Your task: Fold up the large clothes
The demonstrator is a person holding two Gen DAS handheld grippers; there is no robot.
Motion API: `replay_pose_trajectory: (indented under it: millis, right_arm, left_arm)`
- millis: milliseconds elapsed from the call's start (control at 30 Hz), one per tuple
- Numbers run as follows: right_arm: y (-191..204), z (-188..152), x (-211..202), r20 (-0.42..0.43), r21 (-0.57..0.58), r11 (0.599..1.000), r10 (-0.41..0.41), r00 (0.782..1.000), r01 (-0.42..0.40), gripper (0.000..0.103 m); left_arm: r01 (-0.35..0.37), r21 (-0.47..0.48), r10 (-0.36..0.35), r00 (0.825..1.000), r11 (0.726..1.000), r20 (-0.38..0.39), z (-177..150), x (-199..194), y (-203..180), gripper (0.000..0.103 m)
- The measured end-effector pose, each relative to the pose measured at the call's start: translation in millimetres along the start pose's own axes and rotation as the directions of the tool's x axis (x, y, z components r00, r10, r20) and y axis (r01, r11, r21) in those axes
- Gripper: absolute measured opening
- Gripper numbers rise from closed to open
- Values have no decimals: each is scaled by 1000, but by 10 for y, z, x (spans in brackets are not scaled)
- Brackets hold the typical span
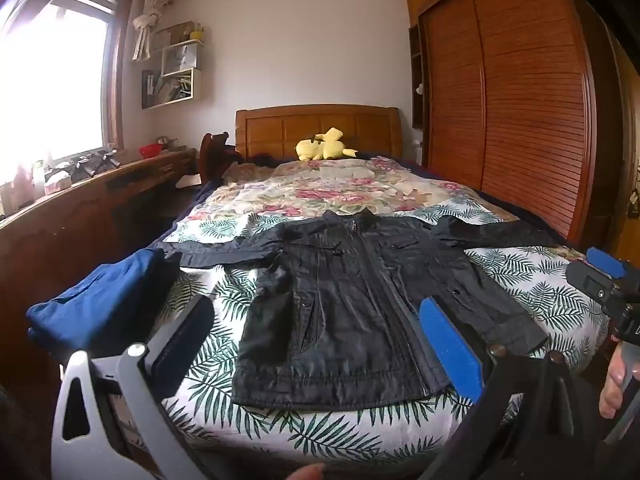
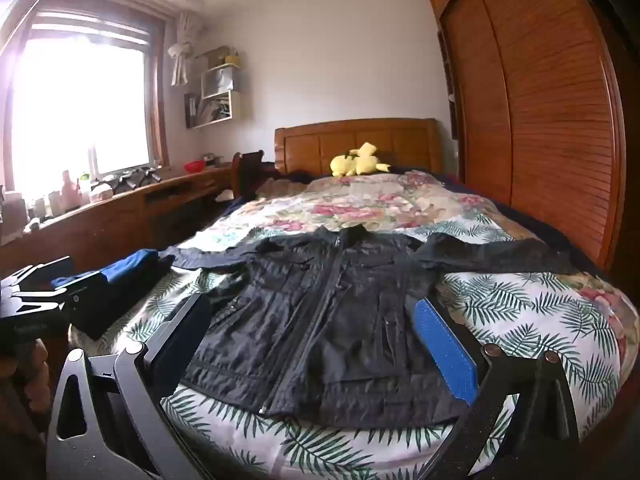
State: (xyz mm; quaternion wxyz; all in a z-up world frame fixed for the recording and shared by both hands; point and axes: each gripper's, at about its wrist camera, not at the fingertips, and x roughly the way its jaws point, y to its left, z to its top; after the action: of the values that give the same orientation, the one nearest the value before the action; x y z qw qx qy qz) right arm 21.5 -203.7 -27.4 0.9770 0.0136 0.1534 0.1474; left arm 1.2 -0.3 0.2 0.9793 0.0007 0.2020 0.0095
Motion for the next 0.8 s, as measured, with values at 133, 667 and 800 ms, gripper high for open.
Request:
replay_pose_trajectory:
  millis: [133,667,800]
  right_arm:
    - [2,-1,-9,4,-5,1000,1,1000,-1,103]
    - [5,0,-22,0,-9,1000,-3,1000,3,103]
    - [9,-7,-18,0,-9,1000,-2,1000,2,103]
  left_arm:
    - [9,0,-9,1000,1000,17,-8,-15,3,103]
    - [20,-13,-20,999,1000,27,30,-82,-24,103]
    - [21,-13,-20,999,1000,27,34,-73,-14,103]
